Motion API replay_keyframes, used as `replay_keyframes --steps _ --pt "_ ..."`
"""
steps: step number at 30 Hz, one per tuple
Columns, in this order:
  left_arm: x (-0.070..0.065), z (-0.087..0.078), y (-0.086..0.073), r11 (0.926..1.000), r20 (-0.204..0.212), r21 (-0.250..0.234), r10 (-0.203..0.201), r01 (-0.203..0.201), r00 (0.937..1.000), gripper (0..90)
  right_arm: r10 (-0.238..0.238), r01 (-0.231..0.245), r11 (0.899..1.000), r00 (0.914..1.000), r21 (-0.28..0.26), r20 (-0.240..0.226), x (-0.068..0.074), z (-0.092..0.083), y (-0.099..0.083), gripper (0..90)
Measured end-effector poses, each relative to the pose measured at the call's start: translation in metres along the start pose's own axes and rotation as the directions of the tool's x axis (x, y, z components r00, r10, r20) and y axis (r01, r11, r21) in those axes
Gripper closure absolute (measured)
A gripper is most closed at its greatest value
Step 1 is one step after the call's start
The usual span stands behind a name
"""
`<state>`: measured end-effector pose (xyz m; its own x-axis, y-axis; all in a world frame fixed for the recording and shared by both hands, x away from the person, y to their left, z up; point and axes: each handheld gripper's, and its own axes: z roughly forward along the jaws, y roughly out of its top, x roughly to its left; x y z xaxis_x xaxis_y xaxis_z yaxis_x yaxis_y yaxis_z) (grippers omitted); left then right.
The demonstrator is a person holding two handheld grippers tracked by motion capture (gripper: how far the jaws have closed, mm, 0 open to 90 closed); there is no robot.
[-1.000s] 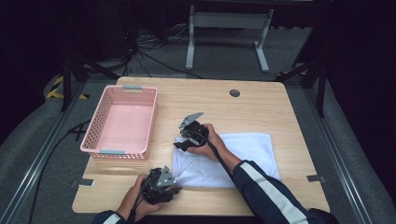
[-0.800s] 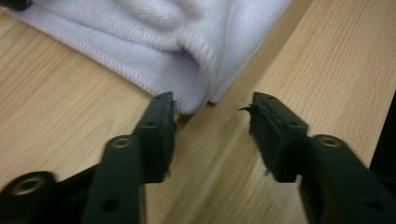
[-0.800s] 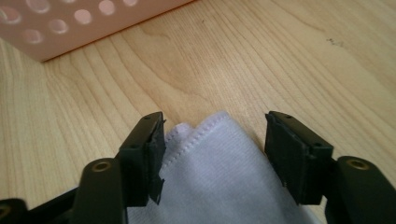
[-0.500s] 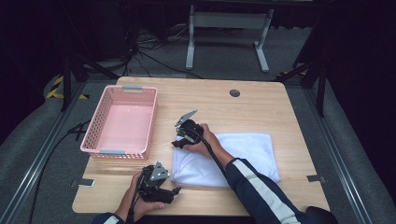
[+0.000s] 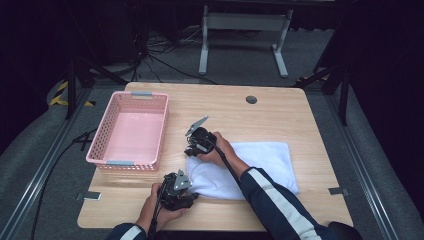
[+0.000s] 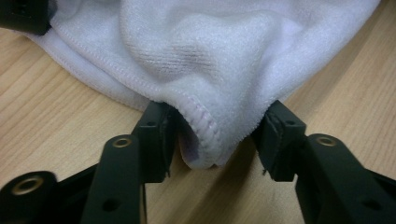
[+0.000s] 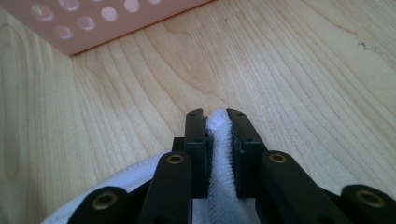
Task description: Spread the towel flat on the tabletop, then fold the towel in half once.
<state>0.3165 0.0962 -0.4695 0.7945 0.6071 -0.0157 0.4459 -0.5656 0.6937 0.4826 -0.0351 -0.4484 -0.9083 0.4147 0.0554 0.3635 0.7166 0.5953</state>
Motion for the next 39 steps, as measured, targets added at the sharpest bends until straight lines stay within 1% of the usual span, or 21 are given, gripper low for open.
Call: replay_keyframes --steps 1,2,3,5,8,9,10,15,16,18,19,21,24,25,26,27,32,34,36,37,39 --pt "0.0 0.0 0.001 0.9999 0.003 0.004 0.011 -0.011 0.9999 61.9 -0.004 0.004 1.0 1.0 0.001 0.001 0.0 -0.001 0.001 80.7" --pt "0.0 0.001 0.001 0.9999 0.006 -0.003 0.013 -0.013 0.9999 64.4 -0.007 0.007 1.0 1.0 0.0 0.0 0.0 -0.001 0.002 80.7" --pt "0.002 0.0 0.001 0.9998 0.007 0.0 0.021 -0.021 0.9997 71.3 -0.011 0.011 1.0 0.9999 -0.004 -0.001 0.001 -0.002 0.003 80.9" --pt "0.003 0.0 0.002 0.9995 0.004 0.001 0.03 -0.03 0.9995 73.2 -0.009 0.009 1.0 1.0 -0.006 -0.003 0.001 -0.003 0.003 80.9" --pt "0.005 0.0 0.002 0.9993 0.012 0.007 0.036 -0.036 0.9993 77.6 -0.011 0.011 1.0 0.9999 -0.018 -0.003 0.002 -0.005 0.003 81.0" --pt "0.004 -0.001 0.002 0.9992 0.004 0.014 0.036 -0.036 0.9993 78.3 -0.01 0.01 1.0 0.9999 -0.025 -0.004 0.002 -0.006 0.004 80.9" --pt "0.006 -0.003 0.001 0.9985 0.008 0.011 0.053 -0.054 0.9985 78.7 -0.007 0.007 1.0 1.0 -0.029 -0.006 0.003 -0.007 0.005 81.0" --pt "0.009 -0.011 -0.001 0.9992 0.0 0.0 0.04 -0.04 0.9992 78.9 -0.025 0.025 0.999 0.9997 -0.044 0.0 0.006 -0.011 0.009 81.1" --pt "0.01 -0.013 -0.001 0.9988 -0.012 -0.012 0.046 -0.047 0.9988 78.9 -0.026 0.026 0.998 0.9997 -0.05 0.001 0.006 -0.013 0.01 81.1" --pt "0.011 -0.017 -0.001 0.9986 -0.014 -0.035 0.038 -0.039 0.9992 79.2 -0.028 0.027 0.997 0.9996 -0.071 -0.004 0.006 -0.016 0.013 81.1" --pt "0.011 -0.02 0.0 0.9975 -0.028 -0.049 0.049 -0.051 0.9984 79.5 -0.031 0.031 0.997 0.9995 -0.075 -0.004 0.006 -0.017 0.014 81.1" --pt "0.011 -0.021 0.001 0.9972 -0.028 -0.051 0.052 -0.054 0.9982 80.2 -0.039 0.039 0.996 0.9992 -0.083 -0.002 0.006 -0.021 0.015 81.1" --pt "0.01 -0.025 0.004 0.9945 -0.042 -0.075 0.07 -0.073 0.9967 80.6 -0.042 0.042 0.993 0.9991 -0.112 0.0 0.005 -0.032 0.018 81.1" --pt "0.011 -0.025 0.005 0.9938 -0.041 -0.083 0.072 -0.075 0.9966 80.6 -0.042 0.042 0.993 0.9991 -0.112 0.0 0.005 -0.032 0.018 81.1" --pt "0.012 -0.027 0.006 0.9939 -0.051 -0.082 0.07 -0.074 0.9963 80.7 -0.04 0.04 0.991 0.9992 -0.125 0.0 0.005 -0.035 0.019 81.2" --pt "0.012 -0.028 0.006 0.9944 -0.045 -0.085 0.058 -0.062 0.9973 80.7 -0.044 0.044 0.991 0.999 -0.129 0.002 0.004 -0.039 0.02 81.2" --pt "0.014 -0.039 0.003 0.993 -0.074 -0.085 0.076 -0.082 0.9944 80.7 -0.058 0.059 0.99 0.9983 -0.126 0.01 0.007 -0.039 0.026 81.1" --pt "0.014 -0.043 0.003 0.9923 -0.075 -0.106 0.057 -0.065 0.9956 80.7 -0.068 0.069 0.99 0.9976 -0.126 0.014 0.009 -0.038 0.028 81.2" --pt "0.014 -0.045 0.003 0.9919 -0.07 -0.11 0.056 -0.063 0.996 80.7 -0.066 0.066 0.989 0.9978 -0.134 0.006 0.01 -0.039 0.03 81.1" --pt "0.014 -0.047 0.004 0.9912 -0.071 -0.107 0.07 -0.077 0.995 80.7 -0.07 0.071 0.988 0.9975 -0.135 0.009 0.011 -0.04 0.031 81.1" --pt "0.013 -0.048 0.008 0.9901 -0.063 -0.119 0.068 -0.075 0.9957 80.7 -0.076 0.076 0.986 0.9971 -0.149 0.006 0.012 -0.046 0.032 81.1"
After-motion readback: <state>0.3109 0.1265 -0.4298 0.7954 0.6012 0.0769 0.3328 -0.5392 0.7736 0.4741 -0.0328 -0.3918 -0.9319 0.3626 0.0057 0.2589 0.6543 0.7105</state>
